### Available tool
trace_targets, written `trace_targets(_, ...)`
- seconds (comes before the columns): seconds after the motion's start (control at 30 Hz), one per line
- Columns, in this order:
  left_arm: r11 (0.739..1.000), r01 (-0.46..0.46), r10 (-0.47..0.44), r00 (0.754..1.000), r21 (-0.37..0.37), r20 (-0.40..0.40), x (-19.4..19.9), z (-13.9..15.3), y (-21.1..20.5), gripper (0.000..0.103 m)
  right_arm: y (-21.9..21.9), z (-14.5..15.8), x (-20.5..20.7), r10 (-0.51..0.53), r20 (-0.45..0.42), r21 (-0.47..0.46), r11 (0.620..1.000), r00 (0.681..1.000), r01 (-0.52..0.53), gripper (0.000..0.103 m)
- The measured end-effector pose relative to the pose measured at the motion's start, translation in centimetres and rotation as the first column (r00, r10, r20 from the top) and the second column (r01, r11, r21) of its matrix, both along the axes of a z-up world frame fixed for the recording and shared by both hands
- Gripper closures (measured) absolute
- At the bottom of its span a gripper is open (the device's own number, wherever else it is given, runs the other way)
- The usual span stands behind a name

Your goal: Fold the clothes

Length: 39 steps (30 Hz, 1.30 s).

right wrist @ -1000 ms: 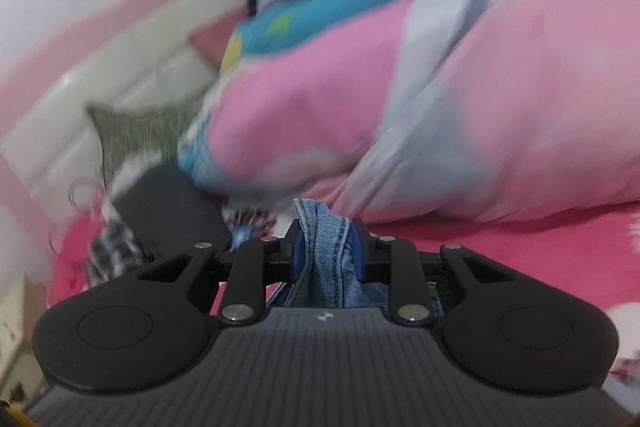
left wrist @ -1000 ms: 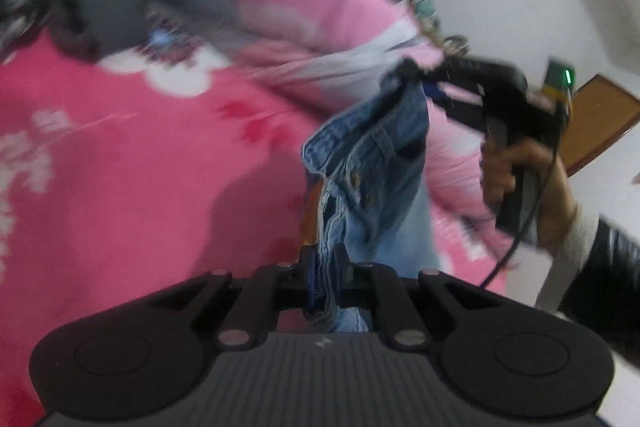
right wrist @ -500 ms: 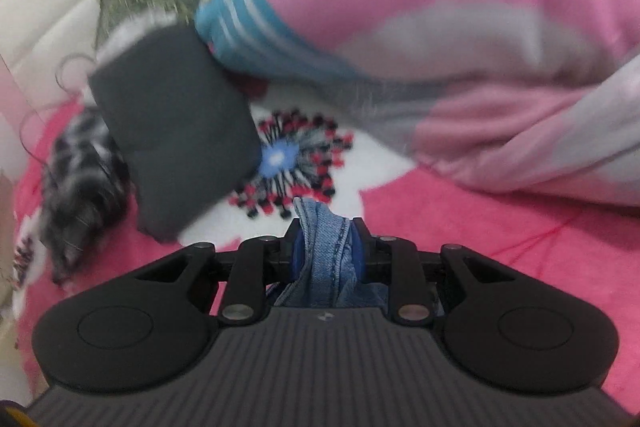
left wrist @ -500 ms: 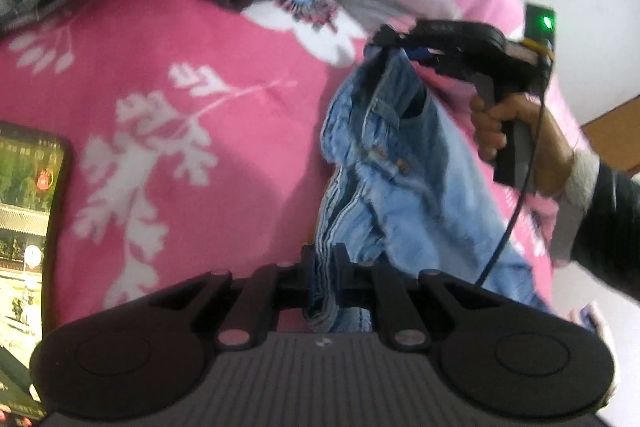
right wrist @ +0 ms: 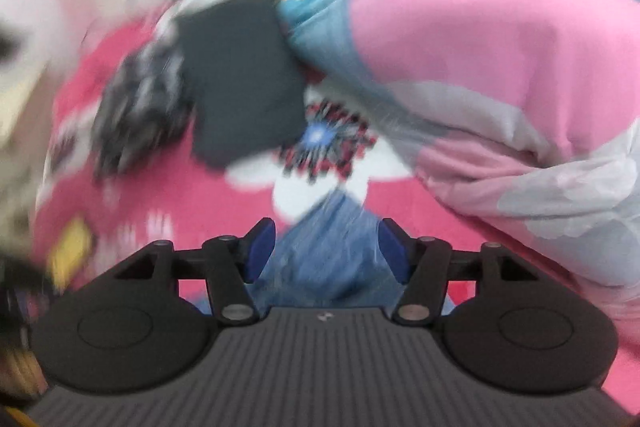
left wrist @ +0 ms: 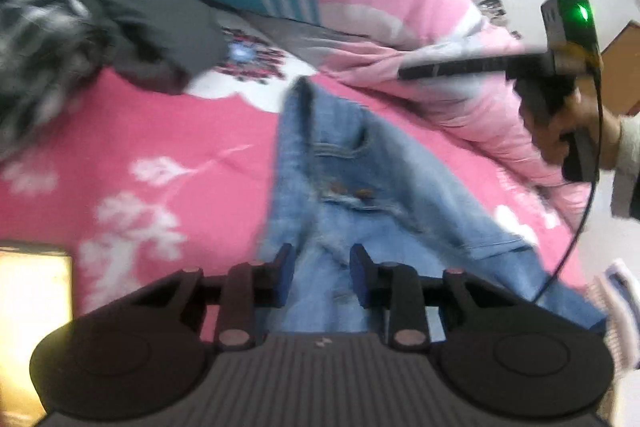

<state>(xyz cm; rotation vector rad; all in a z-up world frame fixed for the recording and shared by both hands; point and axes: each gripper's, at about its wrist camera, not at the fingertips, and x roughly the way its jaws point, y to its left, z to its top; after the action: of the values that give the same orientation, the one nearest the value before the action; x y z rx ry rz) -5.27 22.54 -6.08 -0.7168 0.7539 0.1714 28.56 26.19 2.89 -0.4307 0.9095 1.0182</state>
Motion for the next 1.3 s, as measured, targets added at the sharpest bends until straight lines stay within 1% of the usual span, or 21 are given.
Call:
trace_targets(0.03, 0.999, 0.011, -0.011, 1.000, -0.052, 0.003, 1.0, -0.5, 0.1, 0.073, -0.1, 0.1, -0.9, 0.047, 0.011, -0.038, 0.998, 0.999, -0.046, 0.047)
trace_targets(0.1, 0.989, 0.013, -0.015, 1.000, -0.147, -0.012, 2.7, -1.8, 0.1, 0.074, 0.4, -1.0, -1.8, 0.119, 0.013, -0.093, 0.989, 0.993, -0.117, 0.048)
trace_targets(0.13, 0.986, -0.011, 0.006, 1.000, -0.168, -0.027, 3.5, -2.7, 0.2, 0.074, 0.6, -1.5, -2.3, 0.155, 0.012, -0.120, 0.981, 0.988, -0.152, 0.049)
trace_targets(0.17, 0.982, -0.033, 0.025, 0.999, -0.184, -0.046, 4.3, -3.7, 0.2, 0.074, 1.0, -2.0, -2.4, 0.179, 0.011, -0.128, 0.976, 0.984, -0.176, 0.049)
trace_targets(0.23, 0.977, -0.072, 0.054, 0.994, -0.200, -0.092, 5.4, -5.3, 0.3, 0.074, 2.1, -3.2, -2.3, 0.232, 0.006, -0.145, 0.963, 0.973, -0.229, 0.049)
trace_targets(0.33, 0.969, -0.106, 0.081, 0.990, -0.223, -0.120, 5.9, -6.6, 0.1, 0.074, 3.8, -5.1, -1.7, 0.291, -0.019, -0.183, 0.940, 0.957, -0.289, 0.051)
trace_targets(0.47, 0.959, -0.157, 0.127, 0.983, -0.235, -0.135, 5.8, -7.2, -0.1, 0.074, 5.6, -7.4, -1.5, 0.357, -0.062, -0.216, 0.907, 0.932, -0.361, 0.060)
trace_targets(0.5, 0.956, -0.171, 0.141, 0.981, -0.239, -0.135, 5.8, -7.3, -0.1, 0.074, 5.9, -8.1, -1.5, 0.366, -0.070, -0.229, 0.900, 0.928, -0.372, 0.065)
trace_targets(0.53, 0.953, -0.184, 0.155, 0.978, -0.240, -0.138, 5.7, -7.3, -0.2, 0.076, 6.1, -8.8, -1.6, 0.373, -0.072, -0.256, 0.890, 0.925, -0.378, 0.069)
trace_targets(0.57, 0.951, -0.199, 0.168, 0.975, -0.235, -0.147, 5.7, -7.3, -0.3, 0.078, 6.0, -9.3, -1.5, 0.368, -0.071, -0.266, 0.889, 0.927, -0.374, 0.075)
trace_targets(0.63, 0.948, -0.231, 0.195, 0.965, -0.220, -0.174, 5.8, -7.3, -0.4, 0.089, 5.9, -10.1, -1.5, 0.358, -0.068, -0.282, 0.888, 0.931, -0.362, 0.076)
trace_targets(0.7, 0.942, -0.264, 0.223, 0.954, -0.209, -0.201, 5.9, -7.4, -0.5, 0.093, 5.9, -10.2, -1.7, 0.349, -0.060, -0.282, 0.893, 0.935, -0.351, 0.083)
trace_targets(0.73, 0.938, -0.280, 0.237, 0.948, -0.203, -0.215, 6.0, -7.4, -0.6, 0.097, 5.9, -10.2, -1.9, 0.350, -0.053, -0.284, 0.892, 0.935, -0.350, 0.085)
trace_targets(0.8, 0.938, -0.296, 0.253, 0.940, -0.180, -0.230, 6.3, -7.3, -0.9, 0.100, 6.0, -10.3, -2.5, 0.368, -0.021, -0.303, 0.884, 0.929, -0.357, 0.094)
trace_targets(0.9, 0.941, -0.306, 0.273, 0.938, -0.141, -0.215, 6.4, -6.7, -1.6, 0.101, 5.8, -9.6, -2.8, 0.346, 0.019, -0.288, 0.900, 0.938, -0.326, 0.098)
trace_targets(0.97, 0.940, -0.313, 0.285, 0.938, -0.134, -0.196, 6.1, -6.4, -1.8, 0.101, 5.7, -8.9, -2.7, 0.325, 0.039, -0.270, 0.914, 0.945, -0.303, 0.098)
trace_targets(1.07, 0.931, -0.335, 0.312, 0.937, -0.144, -0.158, 5.4, -5.6, -1.9, 0.101, 5.3, -7.6, -2.7, 0.290, 0.054, -0.233, 0.934, 0.955, -0.271, 0.099)
trace_targets(1.13, 0.929, -0.343, 0.325, 0.936, -0.142, -0.135, 4.9, -4.8, -2.1, 0.101, 5.2, -6.9, -2.9, 0.277, 0.065, -0.216, 0.942, 0.959, -0.258, 0.099)
trace_targets(1.3, 0.911, -0.384, 0.368, 0.921, -0.150, -0.126, 3.5, -3.7, -2.1, 0.101, 5.6, -6.1, -2.8, 0.240, 0.056, -0.161, 0.960, 0.969, -0.228, 0.099)
